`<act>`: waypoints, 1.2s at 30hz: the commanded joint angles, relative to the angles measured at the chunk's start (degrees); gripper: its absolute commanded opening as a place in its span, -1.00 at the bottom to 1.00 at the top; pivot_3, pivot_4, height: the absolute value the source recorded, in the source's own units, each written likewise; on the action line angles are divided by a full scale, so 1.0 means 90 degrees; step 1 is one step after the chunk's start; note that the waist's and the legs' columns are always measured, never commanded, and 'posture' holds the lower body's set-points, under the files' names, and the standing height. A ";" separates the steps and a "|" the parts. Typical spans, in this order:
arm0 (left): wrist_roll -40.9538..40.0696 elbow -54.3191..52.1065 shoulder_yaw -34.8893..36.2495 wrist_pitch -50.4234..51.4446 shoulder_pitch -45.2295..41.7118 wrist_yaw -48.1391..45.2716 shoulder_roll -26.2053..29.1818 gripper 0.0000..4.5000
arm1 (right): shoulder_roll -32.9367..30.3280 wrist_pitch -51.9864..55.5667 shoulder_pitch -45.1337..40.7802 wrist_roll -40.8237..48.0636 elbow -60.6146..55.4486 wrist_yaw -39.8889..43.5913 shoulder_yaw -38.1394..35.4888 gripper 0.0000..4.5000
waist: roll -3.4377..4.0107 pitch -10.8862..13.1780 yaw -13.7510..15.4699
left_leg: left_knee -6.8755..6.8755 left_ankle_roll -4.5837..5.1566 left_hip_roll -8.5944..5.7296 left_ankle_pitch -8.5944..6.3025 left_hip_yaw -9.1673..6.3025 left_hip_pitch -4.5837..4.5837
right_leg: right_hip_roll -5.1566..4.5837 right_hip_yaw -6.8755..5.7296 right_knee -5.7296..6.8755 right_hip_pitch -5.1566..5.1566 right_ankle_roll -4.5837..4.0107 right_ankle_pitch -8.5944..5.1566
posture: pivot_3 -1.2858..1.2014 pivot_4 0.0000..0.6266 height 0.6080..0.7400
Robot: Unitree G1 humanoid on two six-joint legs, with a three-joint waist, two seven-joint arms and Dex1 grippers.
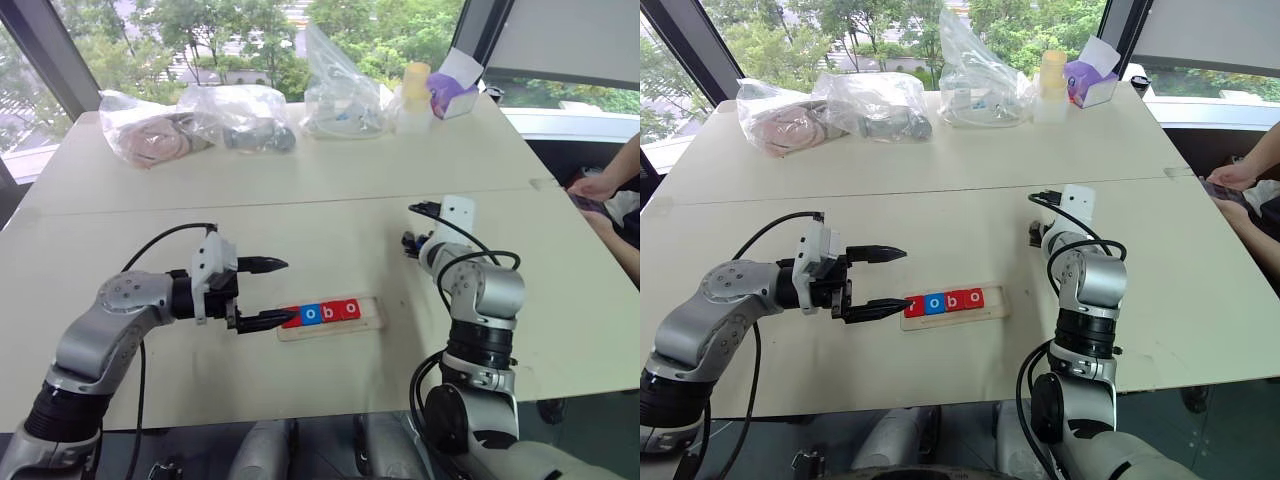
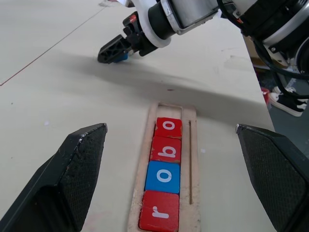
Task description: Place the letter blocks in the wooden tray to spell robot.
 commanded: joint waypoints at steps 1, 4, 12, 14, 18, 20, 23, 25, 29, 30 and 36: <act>-0.0032 -0.0271 0.0173 -0.0085 0.0017 0.0025 0.0059 1.00 | 0.0079 0.0339 0.0048 0.0153 -0.0240 0.0046 0.0106 -0.28 | 0.0000 0.0000 -0.0035 | -0.0002 0.0000 0.0002 0.0000 0.0000 0.0000 | 0.0003 0.0001 0.0001 -0.0002 0.0000 0.0000 | 0.03 -0.52 1.00; -0.0027 -0.0277 0.0161 -0.0096 0.0027 0.0025 0.0054 1.00 | -0.0088 0.0723 0.0266 0.0161 -0.0678 0.0173 0.0295 -0.46 | 0.0001 -0.0001 -0.0075 | -0.0005 0.0000 0.0004 0.0000 -0.0003 0.0000 | 0.0004 0.0001 0.0010 -0.0006 -0.0002 0.0000 | 0.03 -0.52 1.00; 0.0016 -0.0088 0.0027 -0.0169 -0.0120 -0.0136 0.0000 1.00 | -0.1116 0.2789 0.1709 0.1346 -0.3278 0.1531 0.1015 -0.46 | 0.0001 -0.0001 -0.0062 | -0.0006 0.0001 0.0001 -0.0001 -0.0007 -0.0002 | -0.0001 -0.0004 0.0005 -0.0002 -0.0001 -0.0001 | 0.03 -0.52 1.00; 0.0041 -0.0035 -0.0006 -0.0196 -0.0158 -0.0180 -0.0019 1.00 | -0.1261 0.2812 0.2012 0.1585 -0.3628 0.1634 0.1053 -0.46 | 0.0001 -0.0001 -0.0077 | -0.0006 0.0002 0.0003 -0.0001 -0.0012 -0.0002 | 0.0001 -0.0010 0.0001 0.0004 0.0000 -0.0003 | 0.03 -0.52 1.00; 0.0060 0.0044 -0.0055 -0.0242 -0.0223 -0.0224 -0.0052 1.00 | -0.1382 0.2812 0.2326 0.1919 -0.3915 0.1659 0.0998 -0.46 | 0.0000 -0.0001 -0.0123 | -0.0002 0.0002 0.0004 -0.0001 -0.0010 0.0002 | 0.0002 -0.0009 -0.0001 0.0008 0.0000 -0.0003 | 0.03 -0.52 1.00; 0.0078 0.0072 -0.0075 -0.0259 -0.0245 -0.0247 -0.0068 1.00 | -0.1383 0.2812 0.2364 0.2012 -0.3943 0.1599 0.0969 -0.46 | 0.0000 -0.0001 -0.0122 | -0.0001 0.0002 0.0005 -0.0001 -0.0010 0.0002 | 0.0002 -0.0009 -0.0001 0.0008 0.0000 -0.0003 | 0.03 -0.52 1.00; 0.0099 0.0092 -0.0082 -0.0266 -0.0269 -0.0263 -0.0093 1.00 | -0.1368 0.2812 0.2312 0.2033 -0.3861 0.1458 0.0908 0.09 | -0.0001 -0.0001 -0.0117 | -0.0002 0.0002 0.0004 -0.0001 -0.0010 0.0002 | 0.0002 -0.0009 -0.0001 0.0008 0.0000 -0.0003 | 0.03 -0.52 1.00; 0.0104 0.0094 -0.0076 -0.0253 -0.0279 -0.0256 -0.0110 1.00 | -0.1437 0.2812 0.2191 0.2029 -0.3790 0.1412 0.0857 0.55 | -0.0001 -0.0002 -0.0111 | -0.0001 0.0002 0.0004 -0.0001 -0.0010 0.0002 | 0.0001 -0.0009 -0.0004 0.0011 0.0000 -0.0003 | 0.03 -0.52 1.00; 0.0119 0.0033 -0.0048 -0.0229 -0.0228 -0.0224 -0.0130 1.00 | -0.2863 0.2365 0.1865 0.2453 -0.3691 0.2486 0.1267 0.99 | 0.0005 0.0003 -0.0064 | 0.0005 0.0002 0.0000 -0.0001 -0.0009 0.0000 | -0.0003 -0.0009 -0.0009 0.0014 0.0000 -0.0003 | 0.03 -0.52 1.00; 0.0124 0.0027 -0.0043 -0.0227 -0.0222 -0.0222 -0.0133 1.00 | -0.3349 0.2009 0.1806 0.2538 -0.3617 0.2891 0.1428 0.99 | 0.0007 0.0008 -0.0045 | 0.0009 0.0002 -0.0002 -0.0001 -0.0008 -0.0002 | -0.0005 -0.0010 -0.0015 0.0016 0.0000 -0.0003 | 0.03 -0.52 1.00; 0.0131 -0.0016 -0.0037 -0.0212 -0.0212 -0.0173 -0.0170 1.00 | -0.5922 -0.2735 0.2352 0.2177 -0.2283 0.6832 0.2288 0.99 | -0.0004 0.0011 0.0027 | 0.0001 0.0019 0.0002 -0.0010 -0.0001 0.0004 | -0.0004 -0.0023 -0.0033 0.0037 0.0026 -0.0019 | 0.03 -0.52 1.00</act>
